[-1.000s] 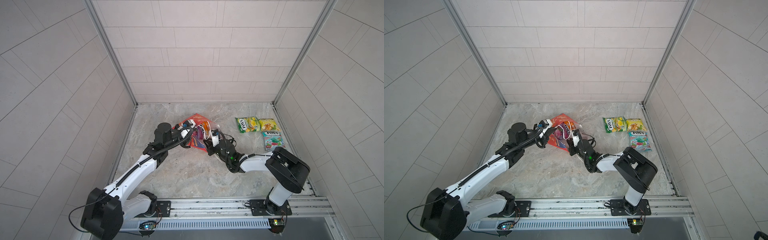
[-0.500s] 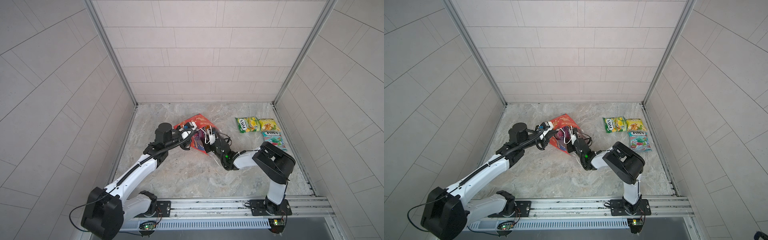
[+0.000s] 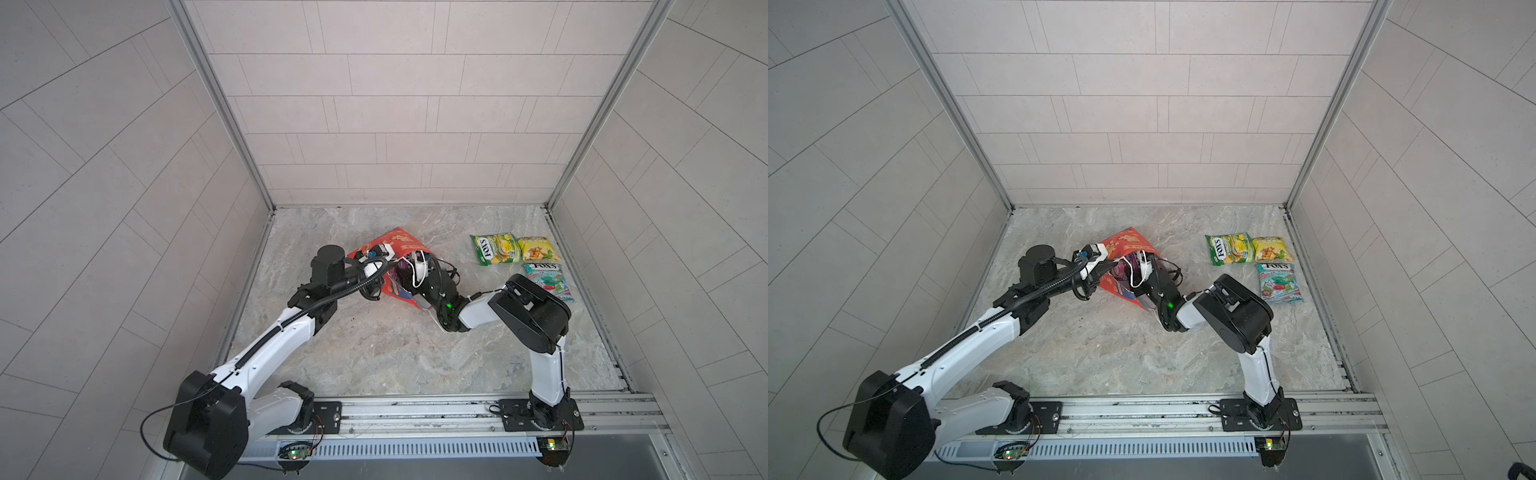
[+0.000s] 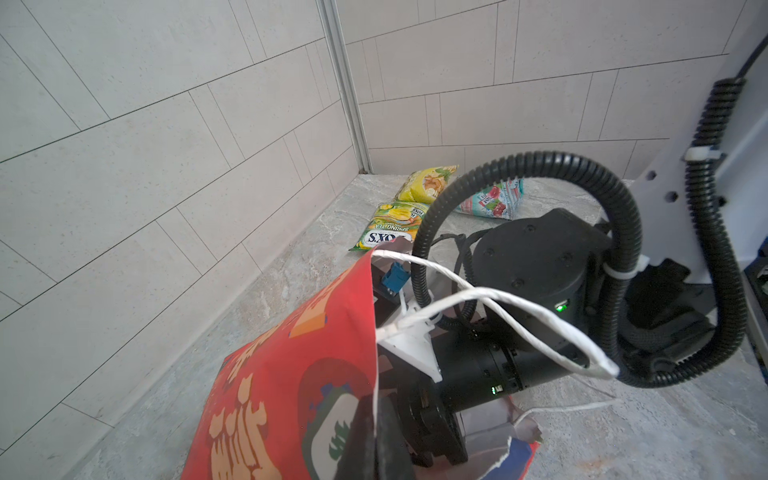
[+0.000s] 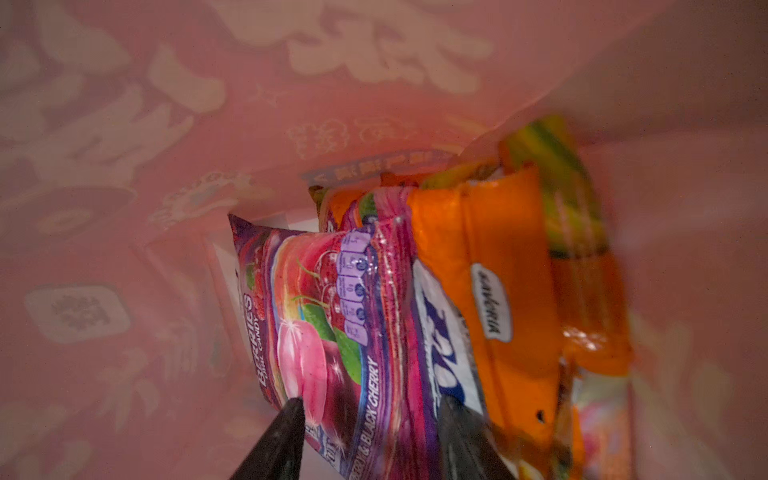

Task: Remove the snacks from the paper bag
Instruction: 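Reach the right gripper into the bag and close on the purple berries packet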

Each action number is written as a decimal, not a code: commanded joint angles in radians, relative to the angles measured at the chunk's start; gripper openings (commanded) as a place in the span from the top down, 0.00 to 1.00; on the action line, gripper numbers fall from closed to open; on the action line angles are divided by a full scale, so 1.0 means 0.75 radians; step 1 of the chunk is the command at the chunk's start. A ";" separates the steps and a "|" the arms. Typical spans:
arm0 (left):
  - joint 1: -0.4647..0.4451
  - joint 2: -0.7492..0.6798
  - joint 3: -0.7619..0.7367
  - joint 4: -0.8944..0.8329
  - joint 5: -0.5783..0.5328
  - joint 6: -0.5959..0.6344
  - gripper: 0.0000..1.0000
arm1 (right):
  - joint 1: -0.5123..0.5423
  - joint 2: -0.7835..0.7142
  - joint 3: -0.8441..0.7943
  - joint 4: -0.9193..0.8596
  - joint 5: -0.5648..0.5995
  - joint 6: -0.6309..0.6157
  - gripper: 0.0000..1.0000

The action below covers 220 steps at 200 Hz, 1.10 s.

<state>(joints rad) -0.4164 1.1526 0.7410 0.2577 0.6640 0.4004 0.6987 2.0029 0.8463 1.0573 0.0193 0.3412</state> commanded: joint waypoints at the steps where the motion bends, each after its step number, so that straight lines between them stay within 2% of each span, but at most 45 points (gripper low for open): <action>1: 0.000 -0.005 0.007 0.106 0.059 0.001 1.00 | 0.001 0.041 0.072 -0.002 0.004 0.021 0.46; 21: 0.000 -0.008 0.008 0.112 0.062 -0.004 1.00 | -0.004 0.088 0.177 -0.130 0.028 0.044 0.45; 46: 0.000 -0.013 0.005 0.115 0.068 -0.010 1.00 | -0.006 0.124 0.232 -0.153 0.113 0.089 0.46; 61: 0.000 -0.019 0.001 0.117 0.066 -0.011 1.00 | -0.008 0.138 0.251 -0.148 0.125 0.093 0.54; 101: -0.001 -0.020 -0.008 0.131 0.056 -0.014 1.00 | -0.020 0.160 0.308 -0.178 0.103 0.135 0.86; 135: 0.001 -0.018 -0.015 0.145 0.035 -0.018 1.00 | -0.025 0.156 0.295 -0.145 0.057 0.132 0.97; 220: 0.001 -0.019 -0.024 0.123 -0.069 0.020 1.00 | -0.025 -0.099 0.028 -0.041 0.048 0.148 0.98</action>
<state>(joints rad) -0.4129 1.1542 0.7265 0.2905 0.6216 0.4004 0.6868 2.0090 0.9096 0.9794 0.0353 0.4347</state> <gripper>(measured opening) 0.054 0.048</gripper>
